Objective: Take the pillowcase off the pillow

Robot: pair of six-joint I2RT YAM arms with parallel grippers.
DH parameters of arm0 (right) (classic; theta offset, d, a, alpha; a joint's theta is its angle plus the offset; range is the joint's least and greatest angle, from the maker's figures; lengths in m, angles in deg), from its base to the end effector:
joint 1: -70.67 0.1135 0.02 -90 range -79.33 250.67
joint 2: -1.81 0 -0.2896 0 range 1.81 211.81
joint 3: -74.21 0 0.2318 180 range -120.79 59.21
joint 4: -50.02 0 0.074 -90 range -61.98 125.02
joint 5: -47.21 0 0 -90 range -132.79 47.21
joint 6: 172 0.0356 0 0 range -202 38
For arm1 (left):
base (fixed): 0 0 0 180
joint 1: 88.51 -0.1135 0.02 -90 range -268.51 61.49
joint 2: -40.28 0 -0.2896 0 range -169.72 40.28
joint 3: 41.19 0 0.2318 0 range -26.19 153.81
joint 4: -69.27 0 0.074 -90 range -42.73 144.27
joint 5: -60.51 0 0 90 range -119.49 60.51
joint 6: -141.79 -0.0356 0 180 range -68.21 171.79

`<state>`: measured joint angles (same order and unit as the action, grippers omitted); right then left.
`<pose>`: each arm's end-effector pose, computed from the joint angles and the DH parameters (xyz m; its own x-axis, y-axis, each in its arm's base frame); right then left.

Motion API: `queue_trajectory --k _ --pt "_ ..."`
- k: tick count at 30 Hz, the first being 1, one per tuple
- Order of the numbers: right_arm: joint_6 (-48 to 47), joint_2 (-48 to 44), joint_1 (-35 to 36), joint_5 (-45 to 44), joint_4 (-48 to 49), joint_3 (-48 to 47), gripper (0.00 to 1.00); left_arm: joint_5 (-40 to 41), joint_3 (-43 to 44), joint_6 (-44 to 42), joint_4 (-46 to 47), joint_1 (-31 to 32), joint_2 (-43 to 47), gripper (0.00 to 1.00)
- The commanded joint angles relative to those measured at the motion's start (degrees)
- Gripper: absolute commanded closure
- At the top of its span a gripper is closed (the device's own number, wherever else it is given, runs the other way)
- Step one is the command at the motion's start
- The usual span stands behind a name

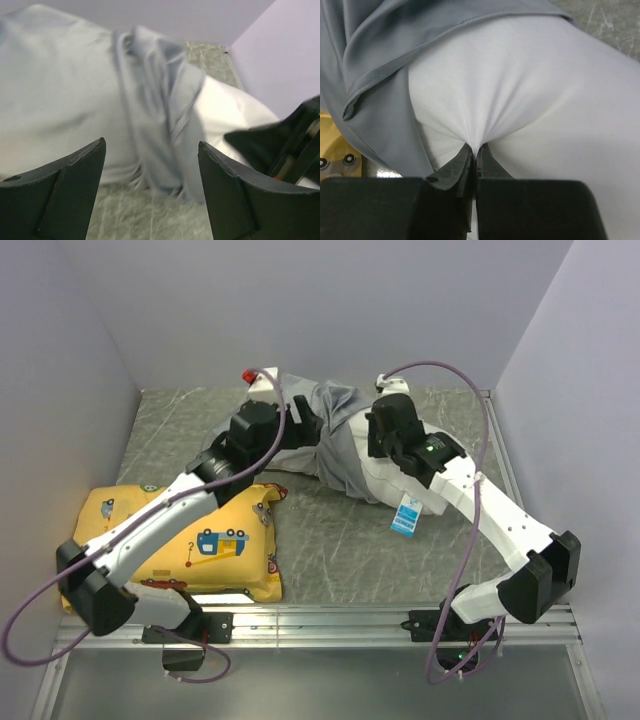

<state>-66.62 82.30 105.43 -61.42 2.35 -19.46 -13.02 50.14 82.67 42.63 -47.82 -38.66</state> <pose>0.2420 0.1541 0.3910 -0.5345 -0.0650 -0.8427 -0.1890 0.9810 0.0442 0.2308 -0.1851 0.4208 -0.3741 -0.3274 -0.8677 0.2620 0.8602 -0.4376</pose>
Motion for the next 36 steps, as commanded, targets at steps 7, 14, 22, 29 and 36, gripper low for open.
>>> queue_trajectory --k 7,14,22,29,36 --pt "1.32 -6.22 -4.0 4.39 2.87 -2.71 1.0 1.29 -13.05 1.82 6.0 1.5 3.01 0.22" --pt "1.15 -7.45 -4.26 4.31 2.17 -2.36 1.0 -3.82 -14.81 3.67 13.74 2.03 -2.71 0.29" --pt "0.8 -8.77 -6.19 3.87 1.2 -2.62 1.0 8.62 -12.09 6.74 7.53 2.03 -6.41 0.97" --pt "1.85 -10.7 -14.45 2.55 -0.64 -3.15 1.0 14.3 -11.73 11.83 -2.94 -10.49 -1.93 1.0" --pt "2.99 -12.98 -22.98 4.56 -1.26 -2.63 1.0 -0.17 -17.18 17.64 3.28 -35.4 4.32 1.0"
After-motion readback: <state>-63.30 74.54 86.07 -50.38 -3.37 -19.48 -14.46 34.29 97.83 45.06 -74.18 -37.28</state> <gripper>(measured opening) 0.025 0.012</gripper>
